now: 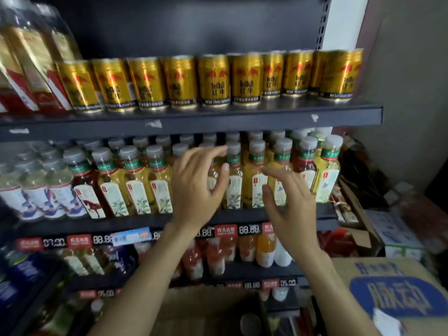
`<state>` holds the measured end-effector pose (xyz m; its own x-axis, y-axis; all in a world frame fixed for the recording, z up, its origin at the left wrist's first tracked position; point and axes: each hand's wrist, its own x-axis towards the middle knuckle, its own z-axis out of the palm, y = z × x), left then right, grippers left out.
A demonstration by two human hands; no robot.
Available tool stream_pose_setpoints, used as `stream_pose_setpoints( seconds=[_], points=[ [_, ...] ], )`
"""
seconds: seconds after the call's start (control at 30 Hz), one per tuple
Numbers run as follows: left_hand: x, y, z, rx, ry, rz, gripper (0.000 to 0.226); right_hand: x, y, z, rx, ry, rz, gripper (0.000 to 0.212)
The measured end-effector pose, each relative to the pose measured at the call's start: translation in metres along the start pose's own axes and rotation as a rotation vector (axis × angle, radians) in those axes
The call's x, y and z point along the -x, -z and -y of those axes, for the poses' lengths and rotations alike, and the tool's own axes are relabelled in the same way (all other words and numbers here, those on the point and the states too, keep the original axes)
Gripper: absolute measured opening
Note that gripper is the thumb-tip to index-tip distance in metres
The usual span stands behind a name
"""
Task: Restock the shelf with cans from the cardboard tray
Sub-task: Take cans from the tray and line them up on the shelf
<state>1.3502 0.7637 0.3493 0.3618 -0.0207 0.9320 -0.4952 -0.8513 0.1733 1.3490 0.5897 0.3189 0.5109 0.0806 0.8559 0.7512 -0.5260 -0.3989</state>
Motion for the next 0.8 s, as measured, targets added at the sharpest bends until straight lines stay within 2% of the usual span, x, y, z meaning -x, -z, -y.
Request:
stream_pose_setpoints(
  seconds=[0.1, 0.2, 0.3, 0.4, 0.5, 0.6, 0.7, 0.8],
  points=[
    [0.080, 0.003, -0.007, 0.120, 0.116, 0.102, 0.025, 0.075, -0.002, -0.013, -0.008, -0.148, 0.169, 0.024],
    [0.156, 0.012, -0.008, 0.186, 0.346, 0.243, 0.023, 0.146, -0.006, -0.030, 0.044, -0.307, 0.361, 0.021],
    [0.236, 0.013, -0.004, 0.193, 0.592, 0.531, 0.022, 0.206, -0.007, -0.044, 0.165, -0.426, 0.558, 0.019],
    [0.301, 0.009, -0.002, 0.245, 0.776, 0.867, 0.024, 0.246, -0.006, -0.049, 0.268, -0.388, 0.778, 0.025],
    [0.333, 0.004, -0.004, 0.207, 0.787, 1.047, 0.034, 0.271, -0.010, -0.039, 0.345, -0.287, 1.003, 0.031],
    [0.340, -0.010, -0.001, 0.232, 0.747, 1.148, 0.043, 0.288, -0.018, -0.029, 0.358, -0.175, 1.253, 0.041],
    [0.340, -0.033, 0.005, 0.256, 0.653, 1.201, 0.048, 0.299, -0.024, -0.025, 0.409, -0.121, 1.482, 0.035],
    [0.341, -0.060, 0.008, 0.235, 0.513, 1.276, 0.061, 0.308, -0.030, -0.019, 0.552, -0.016, 1.573, 0.026]
  ],
)
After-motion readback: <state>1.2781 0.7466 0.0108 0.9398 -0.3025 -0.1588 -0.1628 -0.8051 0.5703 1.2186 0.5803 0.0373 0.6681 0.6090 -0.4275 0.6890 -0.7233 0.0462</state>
